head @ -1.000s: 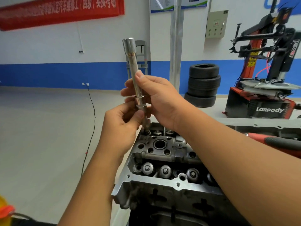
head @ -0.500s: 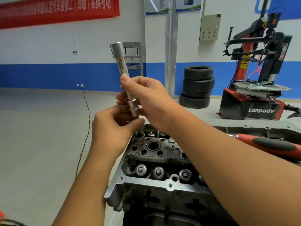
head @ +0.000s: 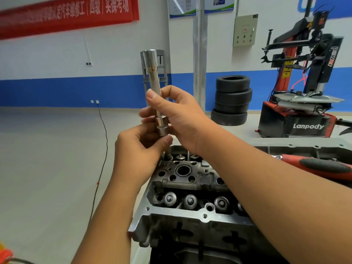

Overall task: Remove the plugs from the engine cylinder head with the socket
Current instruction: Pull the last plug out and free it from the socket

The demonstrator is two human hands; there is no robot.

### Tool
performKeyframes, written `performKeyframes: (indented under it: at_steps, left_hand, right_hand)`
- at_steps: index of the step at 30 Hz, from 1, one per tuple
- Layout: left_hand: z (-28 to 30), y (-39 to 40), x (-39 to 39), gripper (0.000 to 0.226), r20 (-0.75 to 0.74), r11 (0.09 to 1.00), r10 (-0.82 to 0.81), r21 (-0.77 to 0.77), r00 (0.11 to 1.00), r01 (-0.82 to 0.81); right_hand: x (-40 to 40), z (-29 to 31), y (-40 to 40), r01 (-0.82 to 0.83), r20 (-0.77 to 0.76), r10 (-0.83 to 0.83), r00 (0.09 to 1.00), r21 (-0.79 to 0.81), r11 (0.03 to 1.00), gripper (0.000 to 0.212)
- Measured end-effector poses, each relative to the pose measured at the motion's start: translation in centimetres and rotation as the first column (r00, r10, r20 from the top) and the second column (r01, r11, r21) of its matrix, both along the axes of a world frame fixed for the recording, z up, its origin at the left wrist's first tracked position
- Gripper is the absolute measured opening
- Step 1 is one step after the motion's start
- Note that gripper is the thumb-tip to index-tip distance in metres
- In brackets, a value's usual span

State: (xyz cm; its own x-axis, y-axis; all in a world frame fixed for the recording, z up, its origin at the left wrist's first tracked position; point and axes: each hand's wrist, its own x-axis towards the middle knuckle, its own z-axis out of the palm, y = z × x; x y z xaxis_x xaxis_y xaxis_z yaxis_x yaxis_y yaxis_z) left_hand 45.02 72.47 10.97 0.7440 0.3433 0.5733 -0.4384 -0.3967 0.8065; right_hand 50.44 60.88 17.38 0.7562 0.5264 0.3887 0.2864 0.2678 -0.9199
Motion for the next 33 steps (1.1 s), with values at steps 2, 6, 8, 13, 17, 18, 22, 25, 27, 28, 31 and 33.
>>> performKeyframes:
  at_steps: [2, 6, 8, 13, 17, 18, 22, 25, 27, 28, 31, 33]
  left_hand:
    - [0.12, -0.16, -0.07, 0.039, -0.038, 0.997, -0.082, -0.011, 0.996, 0.081]
    - [-0.01, -0.42, 0.09, 0.038, -0.004, 1.0, -0.013, -0.027, 1.0, 0.013]
    - [-0.16, -0.36, 0.11, 0.029, 0.011, 0.999, 0.037, -0.029, 0.999, -0.037]
    - [-0.06, 0.19, 0.13, 0.035, -0.078, 0.993, -0.112, -0.037, 0.991, 0.109]
    - [-0.07, -0.04, 0.22, 0.036, -0.051, 0.998, -0.058, -0.042, 0.997, 0.056]
    - [-0.16, -0.23, 0.24, 0.033, -0.033, 0.999, -0.019, -0.04, 0.999, 0.018]
    - [-0.2, -0.31, 0.11, 0.023, -0.015, 1.0, 0.023, -0.003, 1.0, -0.023]
    - [-0.05, -0.27, 0.09, 0.037, -0.061, 0.996, -0.083, 0.007, 0.995, 0.084]
    - [0.05, -0.32, 0.15, 0.042, -0.063, 0.997, -0.083, -0.008, 0.995, 0.082]
    - [0.0, -0.41, 0.19, 0.041, -0.056, 0.998, -0.057, -0.012, 0.997, 0.056]
    - [-0.28, -0.5, 0.23, 0.033, -0.022, 0.999, 0.034, -0.007, 0.999, -0.034]
    - [-0.19, -0.27, 0.26, 0.028, -0.017, 0.999, 0.046, -0.012, 0.999, -0.046]
  right_hand:
    - [0.05, 0.02, -0.1, -0.008, -0.009, 0.008, 1.0, 0.004, 1.0, 0.022]
    - [0.18, 0.04, 0.03, -0.008, -0.016, 0.008, 1.0, -0.005, 1.0, 0.025]
    - [0.2, 0.08, 0.09, -0.008, -0.025, 0.009, 1.0, 0.01, 1.0, 0.025]
    - [0.4, -0.03, -0.06, 0.04, 0.019, -0.039, 0.999, -0.028, 0.999, 0.024]
    - [0.43, -0.02, -0.05, 0.023, -0.005, -0.023, 1.0, -0.019, 1.0, 0.022]
    - [0.43, -0.06, -0.05, 0.019, -0.007, -0.019, 1.0, -0.015, 1.0, 0.021]
    - [0.38, -0.19, -0.04, 0.019, 0.007, -0.019, 1.0, -0.014, 1.0, 0.02]
    - [0.35, -0.16, -0.04, 0.03, -0.011, -0.03, 0.999, -0.027, 0.999, 0.023]
    - [0.37, 0.04, 0.01, 0.033, -0.02, -0.034, 0.999, -0.029, 0.999, 0.026]
    - [0.38, 0.05, 0.01, 0.032, -0.023, -0.032, 0.999, -0.027, 0.999, 0.026]
    - [0.44, -0.03, 0.01, 0.028, -0.031, -0.029, 0.999, -0.021, 0.999, 0.03]
    - [0.51, -0.09, -0.01, 0.04, -0.019, -0.041, 0.999, -0.035, 0.999, 0.031]
